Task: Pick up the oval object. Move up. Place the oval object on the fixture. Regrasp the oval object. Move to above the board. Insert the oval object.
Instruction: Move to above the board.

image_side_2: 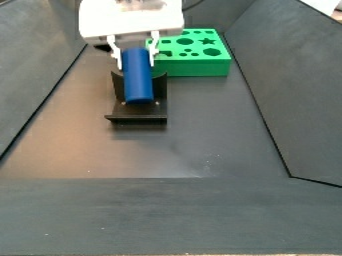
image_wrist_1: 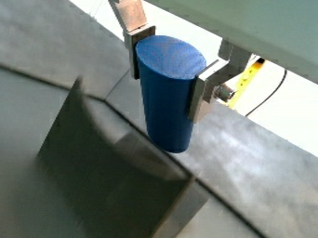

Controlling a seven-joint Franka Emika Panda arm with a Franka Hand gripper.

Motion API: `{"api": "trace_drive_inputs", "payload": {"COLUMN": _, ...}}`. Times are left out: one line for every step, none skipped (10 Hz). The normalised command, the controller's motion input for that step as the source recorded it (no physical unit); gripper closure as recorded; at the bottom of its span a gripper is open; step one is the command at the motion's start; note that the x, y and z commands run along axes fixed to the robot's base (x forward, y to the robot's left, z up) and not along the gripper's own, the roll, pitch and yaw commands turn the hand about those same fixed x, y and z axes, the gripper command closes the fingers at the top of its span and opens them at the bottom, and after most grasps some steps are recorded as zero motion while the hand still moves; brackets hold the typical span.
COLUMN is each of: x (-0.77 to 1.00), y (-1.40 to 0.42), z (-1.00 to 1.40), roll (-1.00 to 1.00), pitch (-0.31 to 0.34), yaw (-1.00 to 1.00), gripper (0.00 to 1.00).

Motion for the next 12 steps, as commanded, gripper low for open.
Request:
{"api": "trace_drive_inputs", "payload": {"x": 0.01, "y": 0.03, "z": 1.00, "roll": -0.05, "pitch": 0.096, "yaw": 0.17, "gripper": 1.00}}
{"api": "trace_drive_inputs", "payload": {"x": 0.01, "y": 0.03, "z": 1.00, "roll": -0.04, "pitch": 0.068, "yaw": 0.17, "gripper": 1.00}}
{"api": "trace_drive_inputs", "payload": {"x": 0.01, "y": 0.03, "z": 1.00, "roll": -0.04, "pitch": 0.043, "yaw": 0.15, "gripper": 1.00}}
{"api": "trace_drive_inputs", "payload": {"x": 0.01, "y": 0.03, "z": 1.00, "roll": -0.03, "pitch": 0.024, "yaw": 0.13, "gripper": 1.00}}
{"api": "trace_drive_inputs", "payload": {"x": 0.01, "y": 0.02, "z": 1.00, "roll": -0.03, "pitch": 0.009, "yaw": 0.11, "gripper": 1.00}}
{"api": "trace_drive_inputs", "payload": {"x": 0.01, "y": 0.02, "z": 1.00, "roll": -0.03, "pitch": 0.006, "yaw": 0.08, "gripper": 1.00}}
{"api": "trace_drive_inputs", "payload": {"x": 0.01, "y": 0.02, "z": 1.00, "roll": -0.03, "pitch": 0.004, "yaw": 0.06, "gripper": 1.00}}
{"api": "trace_drive_inputs", "payload": {"x": 0.01, "y": 0.01, "z": 1.00, "roll": -0.03, "pitch": 0.013, "yaw": 0.05, "gripper": 1.00}}
{"api": "trace_drive_inputs", "payload": {"x": 0.01, "y": 0.01, "z": 1.00, "roll": -0.04, "pitch": 0.023, "yaw": 0.03, "gripper": 1.00}}
{"api": "trace_drive_inputs", "payload": {"x": 0.01, "y": 0.01, "z": 1.00, "roll": -0.04, "pitch": 0.040, "yaw": 0.02, "gripper": 1.00}}
{"api": "trace_drive_inputs", "payload": {"x": 0.01, "y": 0.00, "z": 1.00, "roll": -0.05, "pitch": 0.058, "yaw": 0.01, "gripper": 1.00}}
{"api": "trace_drive_inputs", "payload": {"x": 0.01, "y": 0.00, "z": 1.00, "roll": -0.05, "pitch": 0.078, "yaw": 0.02, "gripper": 1.00}}
